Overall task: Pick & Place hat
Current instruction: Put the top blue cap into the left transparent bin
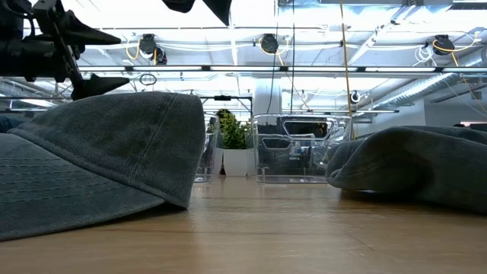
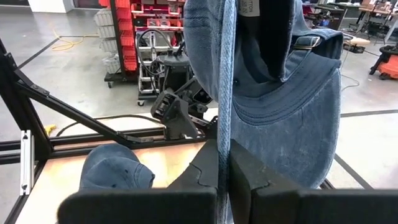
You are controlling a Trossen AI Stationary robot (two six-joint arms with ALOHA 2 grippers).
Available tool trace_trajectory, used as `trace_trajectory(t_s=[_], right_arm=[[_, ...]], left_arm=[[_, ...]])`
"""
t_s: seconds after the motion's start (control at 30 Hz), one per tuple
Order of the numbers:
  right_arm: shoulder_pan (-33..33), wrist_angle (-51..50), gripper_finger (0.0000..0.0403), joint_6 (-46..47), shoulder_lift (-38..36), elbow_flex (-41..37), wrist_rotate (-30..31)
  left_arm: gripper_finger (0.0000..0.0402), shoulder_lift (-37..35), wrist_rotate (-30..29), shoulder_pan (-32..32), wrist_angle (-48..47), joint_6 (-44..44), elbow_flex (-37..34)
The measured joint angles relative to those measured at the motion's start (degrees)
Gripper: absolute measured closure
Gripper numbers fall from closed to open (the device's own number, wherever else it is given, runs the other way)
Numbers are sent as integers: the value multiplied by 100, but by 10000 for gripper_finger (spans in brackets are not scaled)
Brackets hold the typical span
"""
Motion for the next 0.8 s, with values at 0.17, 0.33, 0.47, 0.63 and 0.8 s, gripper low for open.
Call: trace_trajectory(t_s=[0.17,0.33,0.47,0.63,0.8], right_arm=[[0,0,403,-7,0,0,0],[0,0,403,-42,0,0,0],[0,0,403,-13,0,0,-18],[0,-5,403,-9,-72,-7,-170],[-2,-57,403,12,-220,-8,-230]], left_arm=[[23,0,-1,-1,0,164,-2],[23,0,-4,-2,0,358,-2],[23,2,-2,-1,225,354,-1],[23,2,-28,0,382,495,309],[23,120,-158,-1,-159,1056,1014]])
